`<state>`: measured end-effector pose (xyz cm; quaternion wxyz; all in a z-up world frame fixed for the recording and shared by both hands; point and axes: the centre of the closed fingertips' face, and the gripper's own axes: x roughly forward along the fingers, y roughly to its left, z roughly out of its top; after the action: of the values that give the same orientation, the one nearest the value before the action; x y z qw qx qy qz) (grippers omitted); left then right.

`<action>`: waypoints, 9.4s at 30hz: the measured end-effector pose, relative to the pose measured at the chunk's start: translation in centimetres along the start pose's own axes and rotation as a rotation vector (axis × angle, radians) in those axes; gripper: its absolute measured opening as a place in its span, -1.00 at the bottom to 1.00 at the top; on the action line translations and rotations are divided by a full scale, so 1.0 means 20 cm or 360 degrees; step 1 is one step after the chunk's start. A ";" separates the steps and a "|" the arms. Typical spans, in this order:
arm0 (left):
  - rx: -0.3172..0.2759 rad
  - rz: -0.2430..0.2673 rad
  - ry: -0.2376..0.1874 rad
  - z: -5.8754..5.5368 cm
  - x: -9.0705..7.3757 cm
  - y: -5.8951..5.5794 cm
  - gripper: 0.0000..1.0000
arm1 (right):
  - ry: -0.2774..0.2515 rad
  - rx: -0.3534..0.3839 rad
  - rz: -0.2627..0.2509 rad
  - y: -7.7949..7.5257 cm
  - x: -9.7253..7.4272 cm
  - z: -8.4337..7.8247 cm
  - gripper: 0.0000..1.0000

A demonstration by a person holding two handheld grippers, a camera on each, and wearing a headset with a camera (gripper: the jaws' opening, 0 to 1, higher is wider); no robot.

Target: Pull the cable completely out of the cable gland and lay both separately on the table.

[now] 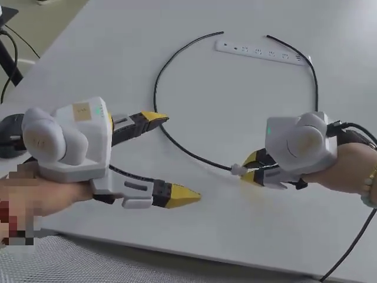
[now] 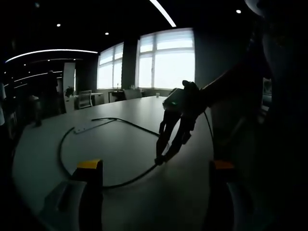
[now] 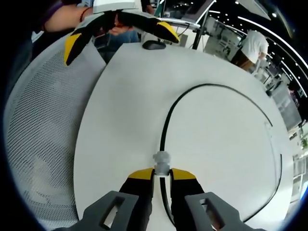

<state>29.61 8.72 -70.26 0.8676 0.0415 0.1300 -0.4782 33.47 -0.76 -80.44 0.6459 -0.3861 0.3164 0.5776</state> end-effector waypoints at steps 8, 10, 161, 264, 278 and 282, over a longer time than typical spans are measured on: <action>0.0077 -0.0071 0.0025 -0.01 0.03 0.02 0.95 | -0.0064 0.0008 -0.0090 -0.02 -0.13 0.04 -0.84; 0.0103 -0.0127 0.0033 0.03 0.05 0.02 0.91 | -0.0082 -0.0004 -0.0111 -0.02 -0.18 0.07 -0.84; 0.0132 -0.0597 -0.0037 0.40 0.36 -0.17 -0.68 | -0.0481 -0.0200 -0.0385 -0.01 -0.63 0.41 -0.84; -0.0140 -0.0495 0.0028 0.53 0.18 0.04 -0.69 | -0.0091 -0.0314 -0.0670 -0.23 -0.52 -0.13 -1.00; -0.0127 -0.0480 0.0009 0.55 0.20 0.07 -0.70 | -0.0064 -0.0133 -0.0627 -0.22 -0.44 -0.25 -1.00; -0.0127 -0.0472 0.0030 0.54 0.21 0.06 -0.71 | -0.0068 -0.0099 -0.0616 -0.21 -0.42 -0.26 -1.00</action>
<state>34.72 3.89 -61.07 0.7871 -0.0082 0.1620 -0.5952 36.65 -9.62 -75.28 0.7391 -0.4472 0.2045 0.4604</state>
